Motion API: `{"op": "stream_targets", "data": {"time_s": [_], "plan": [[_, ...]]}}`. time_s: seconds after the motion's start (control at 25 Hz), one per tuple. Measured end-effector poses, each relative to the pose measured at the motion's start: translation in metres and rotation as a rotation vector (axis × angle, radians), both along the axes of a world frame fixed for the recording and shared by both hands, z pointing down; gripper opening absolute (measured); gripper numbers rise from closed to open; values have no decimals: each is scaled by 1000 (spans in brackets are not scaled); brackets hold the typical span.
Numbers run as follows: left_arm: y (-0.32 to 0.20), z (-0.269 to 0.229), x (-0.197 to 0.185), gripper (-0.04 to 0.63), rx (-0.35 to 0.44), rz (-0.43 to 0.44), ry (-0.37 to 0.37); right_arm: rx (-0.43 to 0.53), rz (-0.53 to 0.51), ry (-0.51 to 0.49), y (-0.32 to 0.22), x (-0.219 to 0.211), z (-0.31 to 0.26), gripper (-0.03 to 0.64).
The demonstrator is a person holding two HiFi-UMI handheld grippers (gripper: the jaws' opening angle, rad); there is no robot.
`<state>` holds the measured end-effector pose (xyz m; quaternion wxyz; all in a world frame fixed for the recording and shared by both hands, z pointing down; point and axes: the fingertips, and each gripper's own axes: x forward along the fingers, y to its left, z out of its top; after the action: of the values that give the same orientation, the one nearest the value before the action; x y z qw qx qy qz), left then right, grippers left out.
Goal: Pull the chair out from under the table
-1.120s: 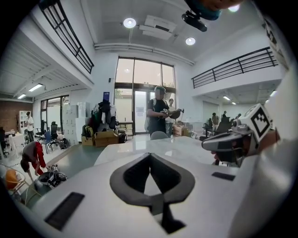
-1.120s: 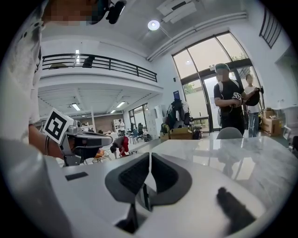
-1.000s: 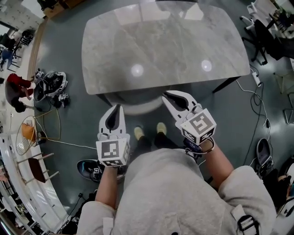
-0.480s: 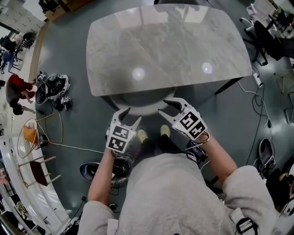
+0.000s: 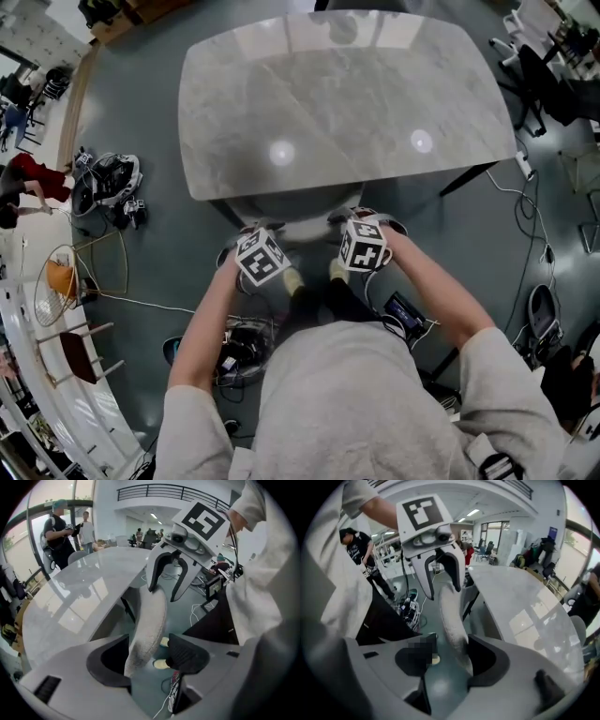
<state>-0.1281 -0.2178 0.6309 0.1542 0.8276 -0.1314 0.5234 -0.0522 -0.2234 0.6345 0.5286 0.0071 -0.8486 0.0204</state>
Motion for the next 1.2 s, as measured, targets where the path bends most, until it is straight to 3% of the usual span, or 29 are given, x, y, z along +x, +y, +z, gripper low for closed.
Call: {"op": "stream_targets", "data": {"time_s": [0.2, 0.28, 0.36, 0.68, 0.8, 0.88, 0.92, 0.96, 1.0, 1.2], "plan": [[3, 27, 2, 248, -58, 162, -75, 17, -168, 166, -3, -7, 42, 201], [0, 31, 1, 164, -62, 205, -95, 29, -255, 239, -3, -7, 54, 201], [0, 33, 2, 153, -92, 253, -102, 30, -315, 300, -3, -3, 66, 201], [5, 44, 10, 190, -212, 430, -104, -71, -358, 328, -2, -4, 79, 201], [7, 49, 4, 192, -178, 434, -142, -34, -342, 326, -3, -7, 80, 199], [4, 55, 4, 209, -89, 407, -152, -2, -333, 320, -6, -8, 81, 199], [1, 59, 4, 189, -26, 402, -169, 7, -334, 322, -5, -8, 81, 198], [-1, 63, 5, 116, 25, 402, -183, 12, -339, 325, -3, -7, 82, 192], [0, 66, 7, 101, 48, 404, -188, 19, -349, 327, 0, -5, 83, 181], [0, 66, -1, 86, 0, 408, -196, 88, -378, 312, -4, -14, 81, 94]]}}
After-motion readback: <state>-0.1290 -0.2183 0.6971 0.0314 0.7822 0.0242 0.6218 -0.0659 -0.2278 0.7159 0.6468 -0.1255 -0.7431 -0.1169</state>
